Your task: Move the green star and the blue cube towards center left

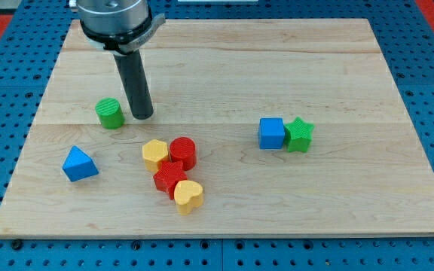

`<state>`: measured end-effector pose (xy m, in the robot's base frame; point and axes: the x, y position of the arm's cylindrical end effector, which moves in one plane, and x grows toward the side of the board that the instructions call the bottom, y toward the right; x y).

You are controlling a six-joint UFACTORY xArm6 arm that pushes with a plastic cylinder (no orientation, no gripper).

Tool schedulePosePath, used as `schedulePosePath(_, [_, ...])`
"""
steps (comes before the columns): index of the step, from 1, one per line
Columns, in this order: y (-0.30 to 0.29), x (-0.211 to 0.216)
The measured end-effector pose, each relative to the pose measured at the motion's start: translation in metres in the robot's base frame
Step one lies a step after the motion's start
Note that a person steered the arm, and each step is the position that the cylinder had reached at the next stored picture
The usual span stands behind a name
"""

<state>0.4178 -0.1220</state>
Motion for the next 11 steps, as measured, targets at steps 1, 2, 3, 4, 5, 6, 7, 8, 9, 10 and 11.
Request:
schedulePosePath(1, [-0.001,-0.061])
schedulePosePath(2, [-0.040,-0.013])
schedulePosePath(3, [-0.047,0.045])
schedulePosePath(4, [-0.039,-0.006])
schedulePosePath(5, [-0.056,-0.007])
schedulePosePath(6, [0.055,-0.036])
schedulePosePath(7, [0.185,-0.030])
schedulePosePath(8, [0.249,0.017])
schedulePosePath(9, [0.316,0.019])
schedulePosePath(10, [0.338,0.064])
schedulePosePath(11, [0.314,0.069])
